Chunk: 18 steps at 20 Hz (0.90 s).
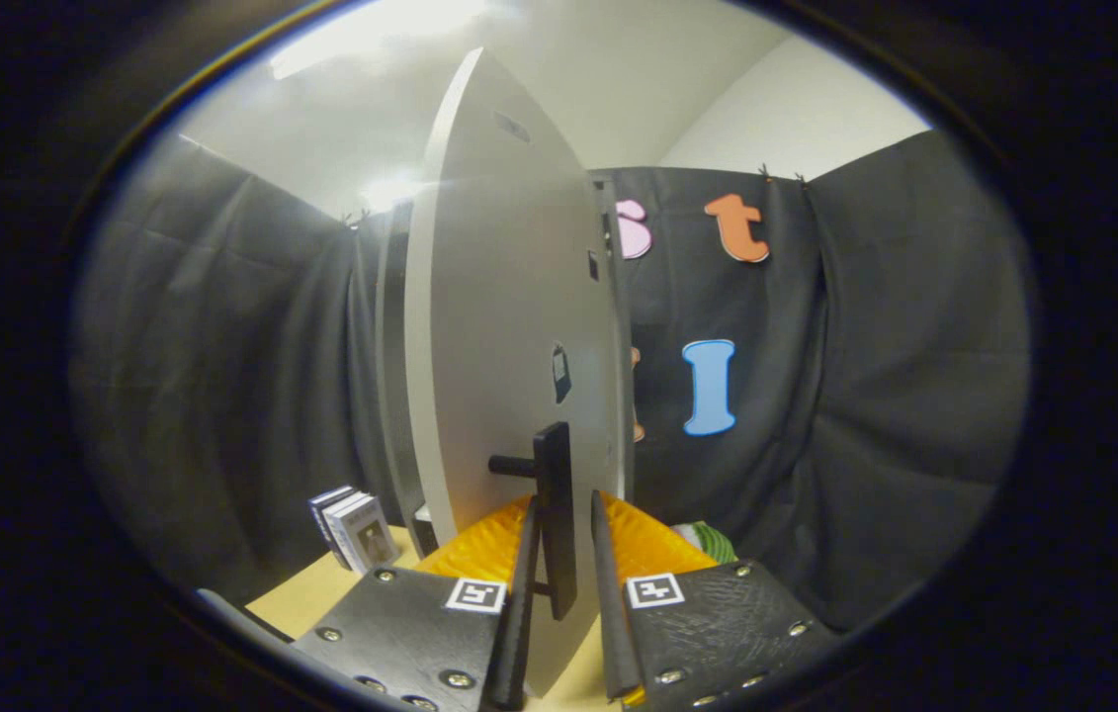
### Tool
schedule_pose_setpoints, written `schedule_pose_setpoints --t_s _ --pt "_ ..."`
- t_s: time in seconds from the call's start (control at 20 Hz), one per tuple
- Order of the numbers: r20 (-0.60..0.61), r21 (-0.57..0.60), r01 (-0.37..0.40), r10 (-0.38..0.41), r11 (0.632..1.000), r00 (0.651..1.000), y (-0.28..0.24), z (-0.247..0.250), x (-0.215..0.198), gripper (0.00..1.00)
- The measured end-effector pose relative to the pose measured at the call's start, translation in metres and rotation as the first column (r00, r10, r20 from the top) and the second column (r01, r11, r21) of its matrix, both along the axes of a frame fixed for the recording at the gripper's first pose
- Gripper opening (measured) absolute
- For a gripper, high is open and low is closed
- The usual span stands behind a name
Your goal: Open the shoe cabinet door, grab the shoes and put them into the shoe cabinet, then close the shoe cabinet door.
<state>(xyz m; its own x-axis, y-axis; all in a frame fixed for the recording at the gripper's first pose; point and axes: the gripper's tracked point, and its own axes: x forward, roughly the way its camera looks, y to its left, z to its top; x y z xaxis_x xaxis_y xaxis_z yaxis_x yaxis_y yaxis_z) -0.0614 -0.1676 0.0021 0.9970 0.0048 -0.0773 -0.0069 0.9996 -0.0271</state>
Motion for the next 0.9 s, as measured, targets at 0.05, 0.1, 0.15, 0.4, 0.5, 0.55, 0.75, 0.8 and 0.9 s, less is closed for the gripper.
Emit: schedule_pose_setpoints --t_s 0.05,0.1,0.15,0.4,0.5,0.55,0.75,0.8,0.9 --pt "0.006 -0.010 0.017 -0.017 1.000 1.000 -0.007 0.001 -0.001 0.30" --pt "0.009 -0.019 0.056 -0.056 0.998 0.998 -0.021 0.003 -0.002 0.27" --pt "0.016 -0.012 0.086 -0.086 0.996 0.996 -0.040 0.004 -0.005 0.23" --pt "0.025 0.018 0.193 -0.193 0.981 0.981 -0.095 0.010 -0.013 0.17" --pt "0.039 0.023 0.221 -0.222 0.975 0.974 -0.110 0.014 -0.018 0.17" --pt "0.044 0.022 0.227 -0.228 0.974 0.973 -0.115 0.015 -0.020 0.17" --pt "0.051 0.008 0.243 -0.243 0.970 0.969 -0.123 0.019 -0.030 0.17" --pt "0.053 0.007 0.238 -0.238 0.971 0.970 -0.120 0.020 -0.033 0.17" --pt "0.059 0.005 0.219 -0.219 0.976 0.974 -0.110 0.023 -0.038 0.17"
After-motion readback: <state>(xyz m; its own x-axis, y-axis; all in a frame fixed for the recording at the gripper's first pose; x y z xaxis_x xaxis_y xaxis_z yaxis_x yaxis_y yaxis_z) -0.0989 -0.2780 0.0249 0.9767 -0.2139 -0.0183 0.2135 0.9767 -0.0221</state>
